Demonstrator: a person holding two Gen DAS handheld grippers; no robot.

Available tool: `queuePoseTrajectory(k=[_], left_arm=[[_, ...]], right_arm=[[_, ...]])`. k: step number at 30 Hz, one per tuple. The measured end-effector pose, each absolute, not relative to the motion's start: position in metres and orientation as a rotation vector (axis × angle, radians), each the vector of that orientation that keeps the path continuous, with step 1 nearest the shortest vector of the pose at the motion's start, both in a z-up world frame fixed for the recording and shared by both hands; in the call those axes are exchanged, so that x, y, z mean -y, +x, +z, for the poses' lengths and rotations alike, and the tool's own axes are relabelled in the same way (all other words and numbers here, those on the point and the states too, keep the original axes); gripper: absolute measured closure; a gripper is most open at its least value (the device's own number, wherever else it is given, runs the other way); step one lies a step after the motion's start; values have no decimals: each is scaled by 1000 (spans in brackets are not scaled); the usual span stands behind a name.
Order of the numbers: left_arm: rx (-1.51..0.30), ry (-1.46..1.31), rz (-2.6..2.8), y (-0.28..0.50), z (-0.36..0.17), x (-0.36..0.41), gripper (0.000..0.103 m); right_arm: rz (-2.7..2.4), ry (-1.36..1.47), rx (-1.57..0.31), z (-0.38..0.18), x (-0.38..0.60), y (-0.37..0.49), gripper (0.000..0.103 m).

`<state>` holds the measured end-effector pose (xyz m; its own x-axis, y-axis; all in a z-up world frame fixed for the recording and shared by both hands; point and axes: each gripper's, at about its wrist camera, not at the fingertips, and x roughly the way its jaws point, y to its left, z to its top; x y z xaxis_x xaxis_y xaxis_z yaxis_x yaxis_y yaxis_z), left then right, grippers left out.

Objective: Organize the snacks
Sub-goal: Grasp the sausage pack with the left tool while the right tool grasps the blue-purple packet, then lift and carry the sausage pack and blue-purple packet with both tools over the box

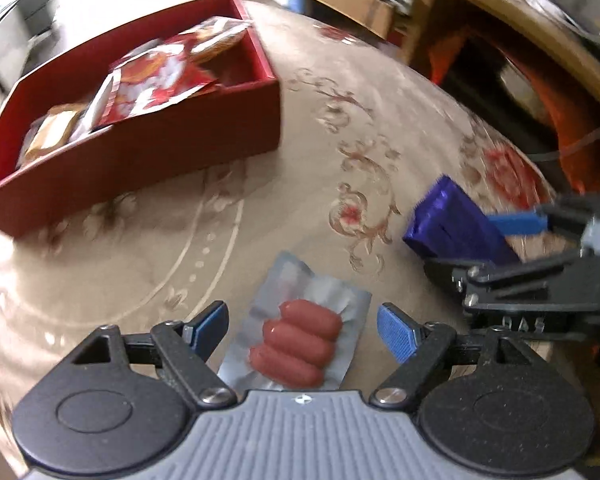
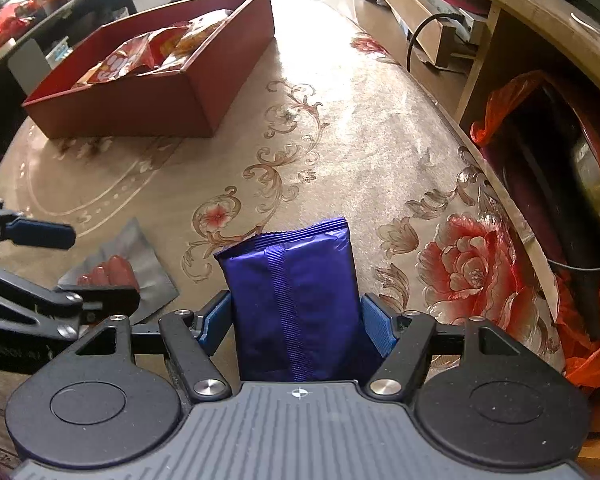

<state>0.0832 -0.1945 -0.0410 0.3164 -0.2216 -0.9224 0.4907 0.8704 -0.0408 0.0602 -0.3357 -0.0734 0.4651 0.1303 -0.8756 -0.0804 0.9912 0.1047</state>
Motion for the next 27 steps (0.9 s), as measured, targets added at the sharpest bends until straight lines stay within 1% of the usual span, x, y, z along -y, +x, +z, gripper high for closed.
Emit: queuePoseTrajectory(k=[5, 8, 9, 10, 12, 14, 19, 27], left_arm=[[-1176, 335, -541, 84, -53, 193, 22], [-1205, 307, -544, 85, -66, 191, 22], [-1189, 296, -544, 82, -66, 190, 22], [-1174, 302, -544, 79, -66, 190, 22], [-1143, 328, -544, 73, -66, 189, 29], [-1131, 333, -544, 71, -65, 185, 30], [-1160, 263, -520, 76, -60, 168, 31], [-1143, 183, -484, 74, -44, 132, 31]], right_arm=[[125, 48, -1084, -74, 335, 60, 27], [111, 34, -1090, -75, 332, 60, 27], [106, 28, -1091, -75, 332, 60, 28], [103, 26, -1094, -75, 331, 61, 28], [96, 19, -1100, -74, 327, 60, 28], [86, 7, -1102, -72, 323, 59, 28], [67, -7, -1110, -66, 312, 55, 28], [71, -10, -1100, -52, 284, 49, 28]])
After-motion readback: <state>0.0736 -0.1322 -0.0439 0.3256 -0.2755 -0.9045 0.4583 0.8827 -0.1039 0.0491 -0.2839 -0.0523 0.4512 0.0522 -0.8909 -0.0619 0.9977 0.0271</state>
